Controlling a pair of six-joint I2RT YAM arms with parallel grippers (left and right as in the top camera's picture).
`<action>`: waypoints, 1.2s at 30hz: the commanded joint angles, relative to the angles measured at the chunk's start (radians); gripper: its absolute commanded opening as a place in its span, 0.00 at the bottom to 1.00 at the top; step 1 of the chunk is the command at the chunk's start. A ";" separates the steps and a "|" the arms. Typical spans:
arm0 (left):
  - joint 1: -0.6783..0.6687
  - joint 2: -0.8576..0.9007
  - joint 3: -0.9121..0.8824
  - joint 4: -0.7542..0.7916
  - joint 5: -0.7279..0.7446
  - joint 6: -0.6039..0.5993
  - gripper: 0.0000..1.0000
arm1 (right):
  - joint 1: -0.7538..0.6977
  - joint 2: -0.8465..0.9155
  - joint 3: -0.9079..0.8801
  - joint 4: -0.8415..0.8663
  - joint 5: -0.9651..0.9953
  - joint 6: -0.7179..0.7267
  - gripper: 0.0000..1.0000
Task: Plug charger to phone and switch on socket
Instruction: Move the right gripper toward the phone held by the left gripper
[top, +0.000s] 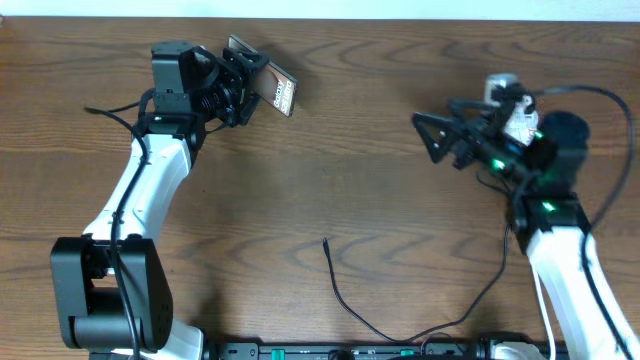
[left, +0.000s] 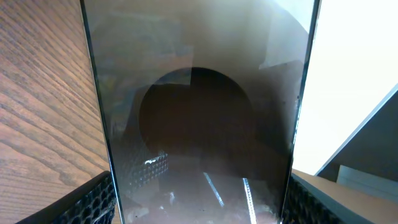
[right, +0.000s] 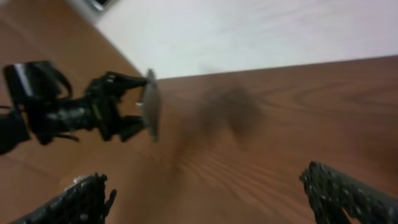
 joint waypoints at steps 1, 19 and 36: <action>0.001 -0.017 -0.001 0.013 -0.001 -0.016 0.07 | 0.076 0.077 0.024 0.079 -0.052 0.092 0.99; -0.101 -0.017 -0.001 0.012 -0.040 -0.034 0.07 | 0.287 0.188 0.023 0.192 0.168 0.081 0.99; -0.237 -0.017 -0.001 0.013 -0.042 -0.034 0.07 | 0.288 0.188 0.021 0.088 0.171 -0.083 0.99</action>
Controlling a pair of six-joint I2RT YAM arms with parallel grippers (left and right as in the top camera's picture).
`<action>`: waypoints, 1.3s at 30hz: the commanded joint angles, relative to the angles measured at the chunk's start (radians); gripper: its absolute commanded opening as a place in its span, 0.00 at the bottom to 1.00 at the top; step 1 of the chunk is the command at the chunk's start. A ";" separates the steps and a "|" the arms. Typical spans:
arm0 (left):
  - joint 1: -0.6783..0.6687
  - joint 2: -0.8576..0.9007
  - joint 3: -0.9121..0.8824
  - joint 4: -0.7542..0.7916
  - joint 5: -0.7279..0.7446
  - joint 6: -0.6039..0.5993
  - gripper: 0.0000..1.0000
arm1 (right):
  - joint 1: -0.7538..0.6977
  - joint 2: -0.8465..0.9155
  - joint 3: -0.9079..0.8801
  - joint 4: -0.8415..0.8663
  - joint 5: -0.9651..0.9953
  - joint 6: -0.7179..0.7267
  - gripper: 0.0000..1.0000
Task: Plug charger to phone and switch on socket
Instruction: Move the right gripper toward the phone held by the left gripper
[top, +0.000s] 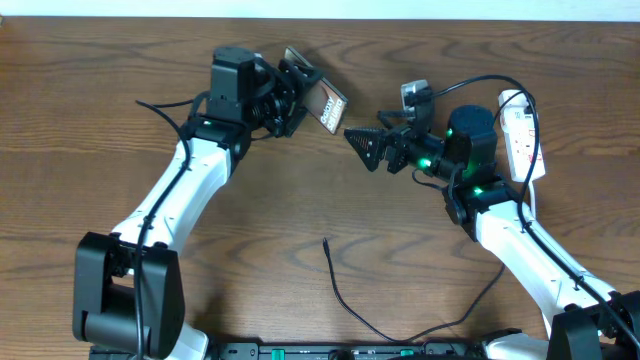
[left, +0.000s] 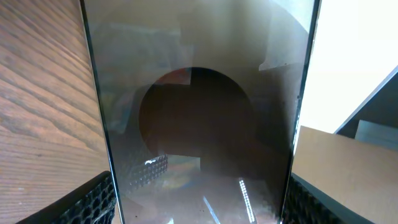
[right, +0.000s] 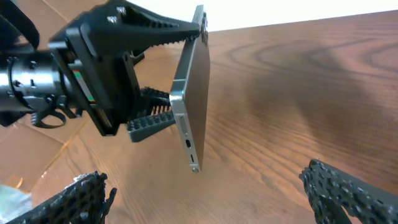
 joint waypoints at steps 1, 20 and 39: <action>-0.027 -0.017 -0.001 0.013 0.002 -0.001 0.07 | 0.008 0.002 0.019 -0.007 0.001 -0.056 0.99; -0.132 -0.017 0.000 0.051 0.002 -0.058 0.07 | 0.008 0.002 0.019 -0.006 0.114 0.039 0.92; -0.158 -0.017 0.000 0.051 0.003 -0.087 0.07 | 0.085 0.002 0.019 0.008 0.239 0.061 0.97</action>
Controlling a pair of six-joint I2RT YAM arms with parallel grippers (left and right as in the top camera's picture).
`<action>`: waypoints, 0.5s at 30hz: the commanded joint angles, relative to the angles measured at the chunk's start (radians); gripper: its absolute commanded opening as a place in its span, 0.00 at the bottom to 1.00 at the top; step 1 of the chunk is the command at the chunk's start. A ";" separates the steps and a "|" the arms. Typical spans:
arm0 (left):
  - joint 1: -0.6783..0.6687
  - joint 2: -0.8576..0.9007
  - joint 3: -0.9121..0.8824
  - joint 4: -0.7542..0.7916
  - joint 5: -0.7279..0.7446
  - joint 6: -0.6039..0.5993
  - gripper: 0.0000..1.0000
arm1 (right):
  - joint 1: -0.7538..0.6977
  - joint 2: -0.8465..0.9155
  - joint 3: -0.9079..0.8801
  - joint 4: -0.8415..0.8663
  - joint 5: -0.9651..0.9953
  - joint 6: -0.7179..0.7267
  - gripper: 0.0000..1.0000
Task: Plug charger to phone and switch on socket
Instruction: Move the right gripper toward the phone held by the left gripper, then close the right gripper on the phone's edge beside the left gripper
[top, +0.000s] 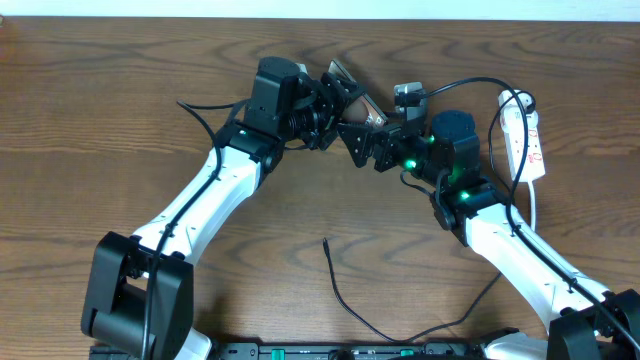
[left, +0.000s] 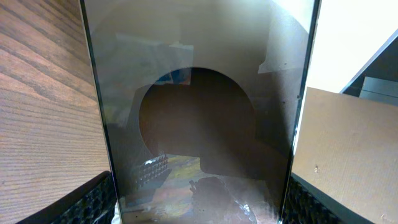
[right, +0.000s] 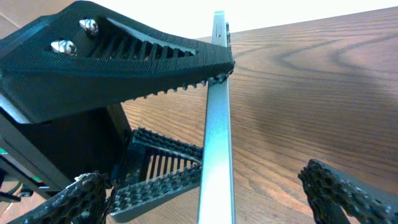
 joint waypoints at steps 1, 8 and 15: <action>-0.010 -0.017 0.000 0.017 0.003 -0.023 0.07 | 0.005 0.002 0.018 0.002 0.030 0.004 0.95; -0.010 -0.017 0.000 0.017 0.019 -0.023 0.07 | 0.005 0.002 0.019 -0.001 0.030 0.004 0.68; -0.012 -0.017 0.000 0.017 0.037 -0.023 0.07 | 0.005 0.002 0.019 -0.001 0.033 0.004 0.61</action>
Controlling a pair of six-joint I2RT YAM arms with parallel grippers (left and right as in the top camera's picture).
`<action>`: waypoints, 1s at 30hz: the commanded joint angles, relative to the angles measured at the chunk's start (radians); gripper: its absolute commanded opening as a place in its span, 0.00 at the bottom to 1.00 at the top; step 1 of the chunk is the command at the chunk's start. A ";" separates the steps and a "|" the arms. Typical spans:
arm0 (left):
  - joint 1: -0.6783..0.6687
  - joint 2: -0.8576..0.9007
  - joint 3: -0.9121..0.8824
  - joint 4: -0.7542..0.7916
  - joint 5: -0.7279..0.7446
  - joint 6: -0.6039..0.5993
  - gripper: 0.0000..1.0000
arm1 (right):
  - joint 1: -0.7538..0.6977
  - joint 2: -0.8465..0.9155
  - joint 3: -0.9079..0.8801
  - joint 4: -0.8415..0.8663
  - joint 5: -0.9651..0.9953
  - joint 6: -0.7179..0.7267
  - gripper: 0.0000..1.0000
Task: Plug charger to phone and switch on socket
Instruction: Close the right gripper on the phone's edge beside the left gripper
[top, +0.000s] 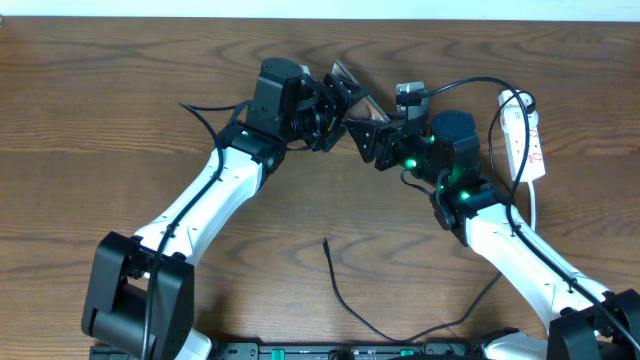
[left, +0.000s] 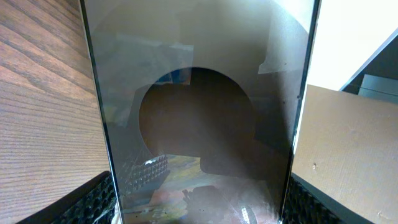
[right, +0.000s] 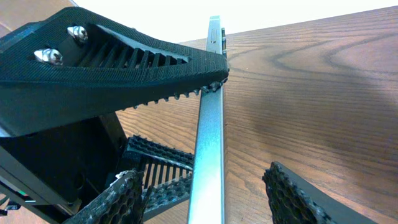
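Note:
The phone (top: 350, 88) hangs in the air over the table's far middle, with my left gripper (top: 335, 105) shut on it. Its dark glass (left: 199, 112) fills the left wrist view between the pads. My right gripper (top: 365, 135) meets it from the right. In the right wrist view the phone's silver edge (right: 208, 137) runs between my right fingers (right: 118, 199), which stand open on either side of it with gaps showing. The black charger cable (top: 340, 290) lies on the table near the front, its tip (top: 326, 242) free. A white power strip (top: 525, 130) sits at the far right.
A black rail (top: 300, 352) runs along the table's front edge, where the cable leads. A thick black wire (top: 480, 85) arcs from my right arm toward the power strip. Brown wood (top: 120, 130) spreads to the left of the arms.
My right gripper's fingers have drawn closer together around the phone's edge. Both arms and the phone stay nearly where they were.
First my left gripper held the phone at the far left while my right gripper stood open at the far right by the power strip. Then both were nearer the middle, facing each other. Then my right fingers were wide astride the phone's edge, and now they stand narrower.

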 joint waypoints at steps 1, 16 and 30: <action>-0.006 -0.017 0.000 0.016 0.029 -0.006 0.07 | 0.005 0.002 0.019 -0.001 0.010 -0.007 0.61; -0.022 -0.017 0.000 0.020 0.036 -0.005 0.07 | 0.005 0.002 0.018 -0.005 0.011 -0.007 0.42; -0.022 -0.017 0.000 0.024 0.036 -0.005 0.07 | 0.005 0.002 0.018 -0.009 0.010 -0.006 0.17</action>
